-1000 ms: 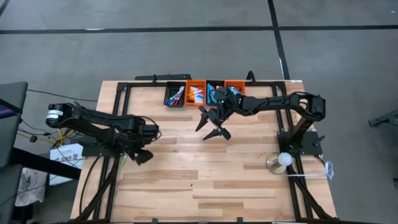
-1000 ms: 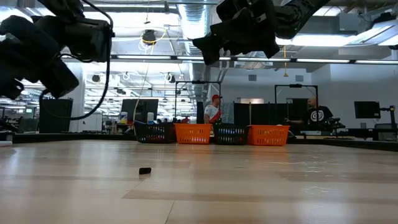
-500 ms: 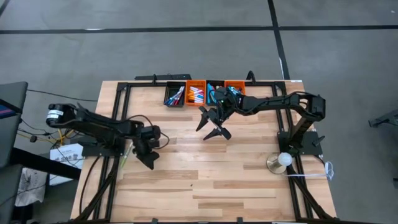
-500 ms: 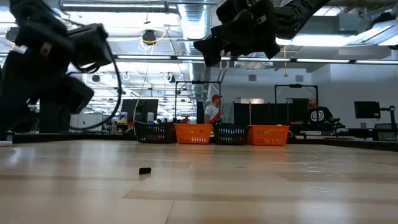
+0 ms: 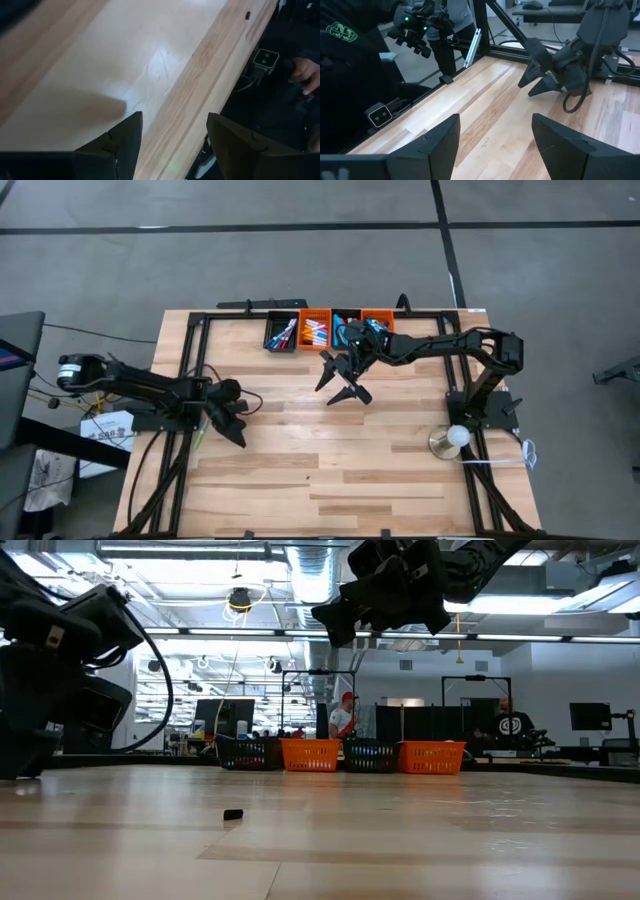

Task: Pick & Place Markers
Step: Put the green and white marker pen into the left black bin

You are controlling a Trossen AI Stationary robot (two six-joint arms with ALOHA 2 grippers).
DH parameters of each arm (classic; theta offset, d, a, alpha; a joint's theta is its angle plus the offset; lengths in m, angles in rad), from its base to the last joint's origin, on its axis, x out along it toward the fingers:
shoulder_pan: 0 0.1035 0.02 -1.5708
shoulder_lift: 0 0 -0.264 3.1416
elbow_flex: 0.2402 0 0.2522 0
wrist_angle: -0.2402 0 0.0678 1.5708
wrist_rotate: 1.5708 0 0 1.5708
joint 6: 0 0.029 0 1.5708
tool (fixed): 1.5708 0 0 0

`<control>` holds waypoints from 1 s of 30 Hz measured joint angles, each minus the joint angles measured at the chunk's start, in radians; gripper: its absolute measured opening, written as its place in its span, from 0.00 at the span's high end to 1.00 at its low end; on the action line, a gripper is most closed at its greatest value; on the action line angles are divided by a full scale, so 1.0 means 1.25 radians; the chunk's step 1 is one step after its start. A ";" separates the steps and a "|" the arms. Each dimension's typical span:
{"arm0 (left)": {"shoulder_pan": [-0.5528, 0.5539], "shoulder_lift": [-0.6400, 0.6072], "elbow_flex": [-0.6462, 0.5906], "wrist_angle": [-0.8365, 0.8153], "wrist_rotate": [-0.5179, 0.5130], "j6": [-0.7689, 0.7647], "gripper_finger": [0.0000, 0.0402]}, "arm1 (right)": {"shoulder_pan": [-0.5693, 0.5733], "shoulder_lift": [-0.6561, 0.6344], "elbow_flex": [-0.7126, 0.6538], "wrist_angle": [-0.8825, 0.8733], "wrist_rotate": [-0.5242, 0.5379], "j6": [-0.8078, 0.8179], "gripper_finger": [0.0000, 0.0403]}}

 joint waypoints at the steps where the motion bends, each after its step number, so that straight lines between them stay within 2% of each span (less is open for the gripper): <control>1: 0.001 -0.016 -0.004 -0.003 -0.003 -0.001 0.46 | 0.000 0.000 0.000 0.000 0.000 0.000 0.41; 12: 0.000 -0.091 -0.045 -0.028 -0.051 0.006 0.46 | 0.000 0.000 0.000 0.003 0.001 0.000 0.41; 30: 0.044 -0.145 -0.040 -0.050 -0.063 0.063 0.46 | 0.000 0.000 0.000 0.013 0.002 0.000 0.41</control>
